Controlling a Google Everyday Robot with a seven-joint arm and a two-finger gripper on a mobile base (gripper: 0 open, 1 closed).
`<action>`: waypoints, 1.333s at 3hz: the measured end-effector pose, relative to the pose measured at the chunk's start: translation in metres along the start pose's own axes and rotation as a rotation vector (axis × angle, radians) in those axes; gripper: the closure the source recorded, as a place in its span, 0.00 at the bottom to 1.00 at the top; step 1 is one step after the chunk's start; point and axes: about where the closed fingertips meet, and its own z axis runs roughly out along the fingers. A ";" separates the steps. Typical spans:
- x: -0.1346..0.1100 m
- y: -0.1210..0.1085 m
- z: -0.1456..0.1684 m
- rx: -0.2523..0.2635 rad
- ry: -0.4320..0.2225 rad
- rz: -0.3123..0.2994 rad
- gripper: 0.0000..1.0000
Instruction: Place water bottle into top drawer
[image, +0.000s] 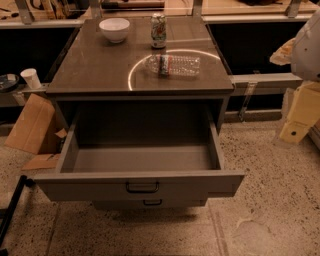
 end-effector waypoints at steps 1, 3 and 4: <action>0.000 0.000 0.000 0.000 0.000 0.000 0.00; -0.052 -0.060 0.039 0.002 -0.099 -0.052 0.00; -0.080 -0.084 0.063 -0.012 -0.171 -0.051 0.00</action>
Offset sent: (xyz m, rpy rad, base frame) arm 0.0630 0.0289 -0.0071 0.0266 -0.0206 0.0903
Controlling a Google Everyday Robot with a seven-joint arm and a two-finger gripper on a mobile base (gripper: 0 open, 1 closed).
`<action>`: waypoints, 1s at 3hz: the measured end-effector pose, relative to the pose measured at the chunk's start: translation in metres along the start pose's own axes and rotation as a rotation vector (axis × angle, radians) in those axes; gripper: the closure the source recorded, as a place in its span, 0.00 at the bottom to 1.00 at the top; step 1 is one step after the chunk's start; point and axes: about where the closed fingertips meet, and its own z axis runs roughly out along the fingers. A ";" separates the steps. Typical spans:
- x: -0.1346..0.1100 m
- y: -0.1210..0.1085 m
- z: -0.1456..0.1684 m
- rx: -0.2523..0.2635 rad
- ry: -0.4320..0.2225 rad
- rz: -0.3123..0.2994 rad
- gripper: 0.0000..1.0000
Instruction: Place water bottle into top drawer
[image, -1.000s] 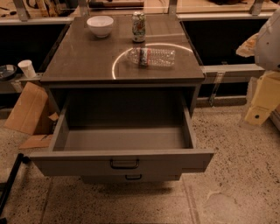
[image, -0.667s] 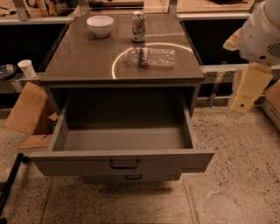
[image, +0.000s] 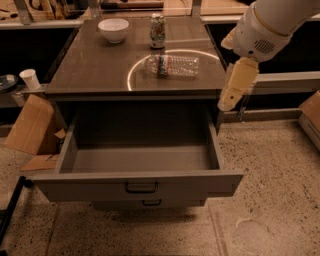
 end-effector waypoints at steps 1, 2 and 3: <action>-0.021 -0.027 0.035 -0.011 -0.087 0.016 0.00; -0.021 -0.027 0.035 -0.011 -0.087 0.016 0.00; -0.041 -0.053 0.049 0.017 -0.116 -0.026 0.00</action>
Offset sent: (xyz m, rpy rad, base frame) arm 0.0315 0.0210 -0.0119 0.0742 -0.0063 0.0101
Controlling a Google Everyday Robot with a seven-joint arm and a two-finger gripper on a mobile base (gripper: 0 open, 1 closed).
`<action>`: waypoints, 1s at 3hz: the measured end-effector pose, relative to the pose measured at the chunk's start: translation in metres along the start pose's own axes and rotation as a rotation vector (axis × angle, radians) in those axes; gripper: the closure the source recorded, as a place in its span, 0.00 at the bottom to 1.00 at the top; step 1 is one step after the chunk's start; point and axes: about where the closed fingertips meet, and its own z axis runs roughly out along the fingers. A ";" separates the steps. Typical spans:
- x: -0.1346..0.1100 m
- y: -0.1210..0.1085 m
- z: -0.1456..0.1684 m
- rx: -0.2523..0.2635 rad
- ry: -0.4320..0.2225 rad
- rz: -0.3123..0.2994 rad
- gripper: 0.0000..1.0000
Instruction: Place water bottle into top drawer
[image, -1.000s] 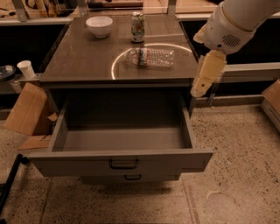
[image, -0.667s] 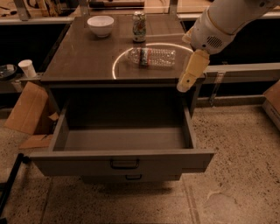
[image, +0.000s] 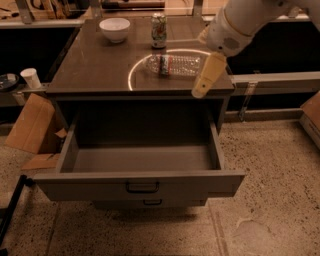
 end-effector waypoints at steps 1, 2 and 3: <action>-0.021 -0.032 0.021 0.032 -0.057 -0.003 0.00; -0.037 -0.055 0.052 0.034 -0.100 0.028 0.00; -0.041 -0.074 0.084 0.037 -0.118 0.080 0.00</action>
Offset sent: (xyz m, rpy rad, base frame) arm 0.1108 0.0648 -0.0254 0.1679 -0.0374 -0.0415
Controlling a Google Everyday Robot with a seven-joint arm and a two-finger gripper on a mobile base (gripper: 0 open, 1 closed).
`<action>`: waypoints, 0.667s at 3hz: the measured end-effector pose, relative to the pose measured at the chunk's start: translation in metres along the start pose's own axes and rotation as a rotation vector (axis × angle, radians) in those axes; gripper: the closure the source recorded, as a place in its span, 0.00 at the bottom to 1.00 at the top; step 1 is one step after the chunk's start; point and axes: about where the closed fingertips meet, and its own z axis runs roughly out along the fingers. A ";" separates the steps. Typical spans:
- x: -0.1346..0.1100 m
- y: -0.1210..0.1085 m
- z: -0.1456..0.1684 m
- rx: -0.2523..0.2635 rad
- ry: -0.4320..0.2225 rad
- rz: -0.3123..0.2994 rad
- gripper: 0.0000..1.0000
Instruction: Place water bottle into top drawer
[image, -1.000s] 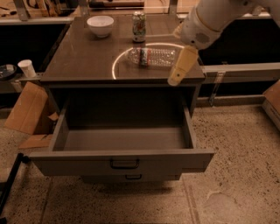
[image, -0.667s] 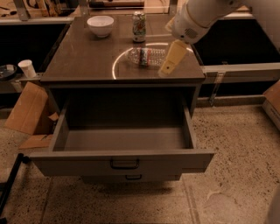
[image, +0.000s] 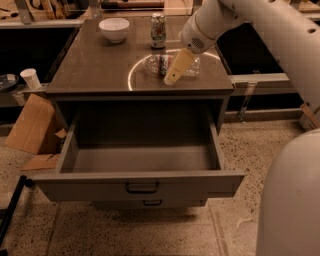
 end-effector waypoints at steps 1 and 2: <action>0.008 -0.015 0.025 0.022 -0.005 0.059 0.00; 0.011 -0.032 0.039 0.052 -0.019 0.110 0.00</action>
Offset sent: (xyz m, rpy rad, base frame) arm 0.0737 -0.0072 -0.0287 0.1010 -0.0152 -0.1925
